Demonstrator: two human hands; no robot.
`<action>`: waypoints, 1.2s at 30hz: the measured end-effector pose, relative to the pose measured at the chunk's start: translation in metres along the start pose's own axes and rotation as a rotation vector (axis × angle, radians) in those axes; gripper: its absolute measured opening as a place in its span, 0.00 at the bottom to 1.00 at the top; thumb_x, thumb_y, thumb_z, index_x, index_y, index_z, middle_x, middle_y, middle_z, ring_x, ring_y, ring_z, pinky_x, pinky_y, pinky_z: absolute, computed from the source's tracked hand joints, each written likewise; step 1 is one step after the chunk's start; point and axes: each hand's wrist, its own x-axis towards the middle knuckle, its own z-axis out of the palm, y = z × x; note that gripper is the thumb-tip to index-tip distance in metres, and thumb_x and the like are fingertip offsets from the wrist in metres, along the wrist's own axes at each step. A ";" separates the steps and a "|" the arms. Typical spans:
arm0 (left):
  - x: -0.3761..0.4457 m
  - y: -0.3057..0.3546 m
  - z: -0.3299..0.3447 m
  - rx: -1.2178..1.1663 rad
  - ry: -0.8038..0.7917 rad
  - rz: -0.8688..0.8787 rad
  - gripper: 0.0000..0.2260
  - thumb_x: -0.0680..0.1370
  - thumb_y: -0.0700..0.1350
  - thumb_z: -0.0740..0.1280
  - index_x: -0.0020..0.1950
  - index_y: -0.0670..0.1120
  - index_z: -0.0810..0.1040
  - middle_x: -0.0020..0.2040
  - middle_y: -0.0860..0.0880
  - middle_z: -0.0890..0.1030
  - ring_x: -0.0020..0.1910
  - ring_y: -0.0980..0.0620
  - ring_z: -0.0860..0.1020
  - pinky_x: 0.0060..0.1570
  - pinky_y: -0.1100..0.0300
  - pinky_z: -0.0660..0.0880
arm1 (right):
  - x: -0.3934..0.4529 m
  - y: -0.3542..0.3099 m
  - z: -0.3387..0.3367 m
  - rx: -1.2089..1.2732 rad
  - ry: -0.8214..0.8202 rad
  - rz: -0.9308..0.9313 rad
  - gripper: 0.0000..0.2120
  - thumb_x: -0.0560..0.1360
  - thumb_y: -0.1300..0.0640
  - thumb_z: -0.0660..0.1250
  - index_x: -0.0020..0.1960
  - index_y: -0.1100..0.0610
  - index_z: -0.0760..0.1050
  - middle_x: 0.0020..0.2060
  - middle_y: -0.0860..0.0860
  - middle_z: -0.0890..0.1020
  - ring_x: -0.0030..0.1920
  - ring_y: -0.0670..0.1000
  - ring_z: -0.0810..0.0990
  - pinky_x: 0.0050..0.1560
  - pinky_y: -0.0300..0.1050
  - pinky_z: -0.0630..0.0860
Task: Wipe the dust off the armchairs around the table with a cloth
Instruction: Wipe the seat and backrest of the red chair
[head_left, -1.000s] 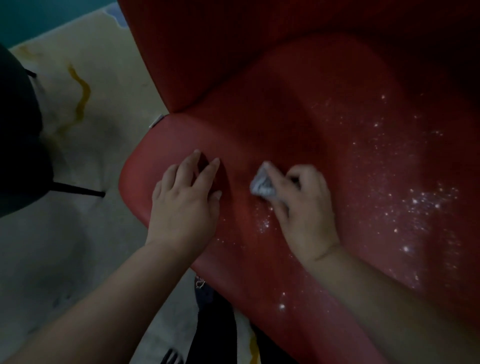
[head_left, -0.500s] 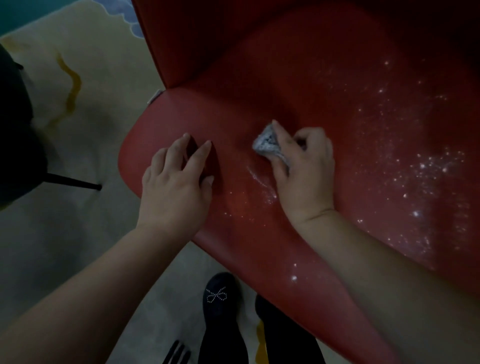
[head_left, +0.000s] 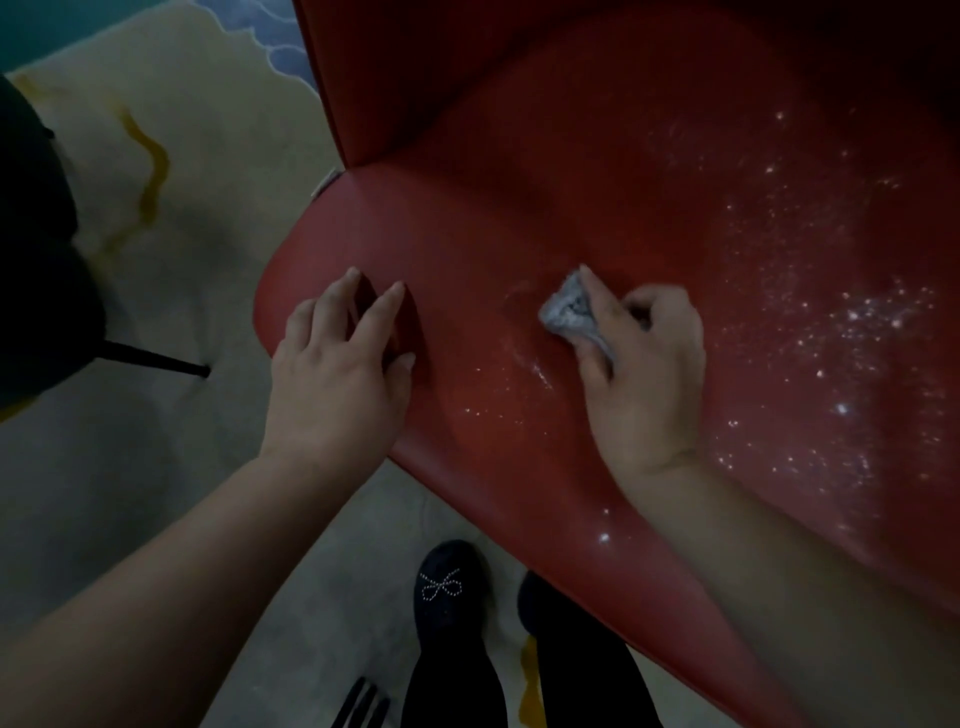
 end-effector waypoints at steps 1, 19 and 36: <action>-0.001 -0.001 -0.001 0.002 -0.001 0.007 0.27 0.77 0.50 0.65 0.75 0.51 0.64 0.75 0.42 0.62 0.69 0.38 0.61 0.67 0.42 0.62 | -0.012 -0.003 -0.002 0.013 -0.006 -0.017 0.24 0.73 0.58 0.69 0.68 0.50 0.73 0.49 0.55 0.72 0.48 0.52 0.69 0.50 0.55 0.75; -0.016 0.002 0.004 -0.023 -0.035 0.041 0.28 0.76 0.51 0.66 0.75 0.51 0.63 0.76 0.42 0.59 0.71 0.39 0.59 0.69 0.44 0.61 | 0.018 -0.034 0.022 0.013 -0.107 -0.176 0.21 0.73 0.52 0.70 0.65 0.48 0.76 0.47 0.56 0.75 0.46 0.57 0.73 0.48 0.56 0.73; -0.025 -0.011 0.005 -0.027 -0.029 0.054 0.28 0.76 0.50 0.66 0.75 0.51 0.64 0.76 0.41 0.59 0.71 0.39 0.60 0.70 0.46 0.59 | -0.017 -0.034 0.019 0.001 -0.013 -0.017 0.24 0.73 0.55 0.71 0.68 0.49 0.73 0.49 0.56 0.73 0.49 0.55 0.72 0.51 0.55 0.74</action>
